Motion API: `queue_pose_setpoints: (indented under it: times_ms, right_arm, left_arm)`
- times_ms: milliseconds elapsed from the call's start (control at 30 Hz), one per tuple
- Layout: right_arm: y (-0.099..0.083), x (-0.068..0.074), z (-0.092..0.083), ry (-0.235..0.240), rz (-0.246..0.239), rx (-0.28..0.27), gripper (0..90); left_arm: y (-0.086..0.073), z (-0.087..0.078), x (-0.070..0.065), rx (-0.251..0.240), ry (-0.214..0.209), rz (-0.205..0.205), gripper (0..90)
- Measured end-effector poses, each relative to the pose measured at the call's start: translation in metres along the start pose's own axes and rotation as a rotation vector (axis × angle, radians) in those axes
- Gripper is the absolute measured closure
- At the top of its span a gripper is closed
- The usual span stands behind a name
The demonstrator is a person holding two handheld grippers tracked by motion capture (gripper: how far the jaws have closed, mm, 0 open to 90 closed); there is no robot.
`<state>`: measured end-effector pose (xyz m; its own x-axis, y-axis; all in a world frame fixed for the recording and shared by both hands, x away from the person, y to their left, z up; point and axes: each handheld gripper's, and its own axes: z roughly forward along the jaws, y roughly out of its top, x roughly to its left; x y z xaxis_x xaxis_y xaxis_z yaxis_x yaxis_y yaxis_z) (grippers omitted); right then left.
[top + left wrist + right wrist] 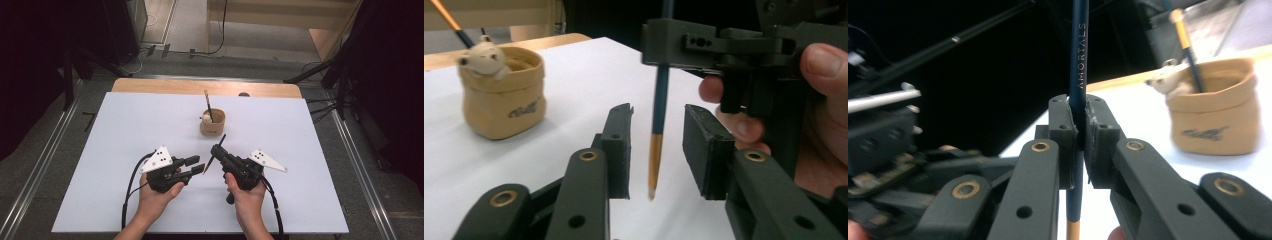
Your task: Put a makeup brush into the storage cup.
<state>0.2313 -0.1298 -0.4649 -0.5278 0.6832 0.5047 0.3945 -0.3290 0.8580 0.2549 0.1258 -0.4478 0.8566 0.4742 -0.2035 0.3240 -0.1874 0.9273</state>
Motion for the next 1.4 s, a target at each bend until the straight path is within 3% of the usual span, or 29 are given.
queue_pose_setpoints:
  times_ms: [200, 333, 633, 933, 1233, 1400]
  right_arm:
    - [0.003, 0.001, -0.003, -0.048, -0.119, 0.038, 85.5]
    - [0.003, 0.005, -0.003, -0.091, -0.235, 0.068, 85.6]
    - [0.004, 0.014, -0.002, -0.146, -0.405, 0.099, 85.6]
    - [0.000, 0.022, 0.001, -0.202, -0.640, 0.157, 85.6]
    - [-0.005, 0.026, 0.004, -0.263, -0.810, 0.216, 85.6]
    - [-0.010, 0.030, 0.007, -0.285, -0.929, 0.243, 85.6]
  left_arm:
    - [0.005, -0.010, 0.009, 0.001, 0.030, -0.025, 57.0]
    - [0.008, -0.014, 0.010, 0.011, 0.042, -0.020, 55.6]
    - [0.012, -0.021, 0.008, 0.026, 0.041, -0.013, 56.0]
    - [0.020, -0.027, 0.008, 0.054, 0.038, -0.013, 60.9]
    - [0.024, -0.028, 0.011, 0.091, 0.034, -0.018, 59.0]
    - [0.025, -0.026, 0.010, 0.111, 0.020, -0.026, 59.8]
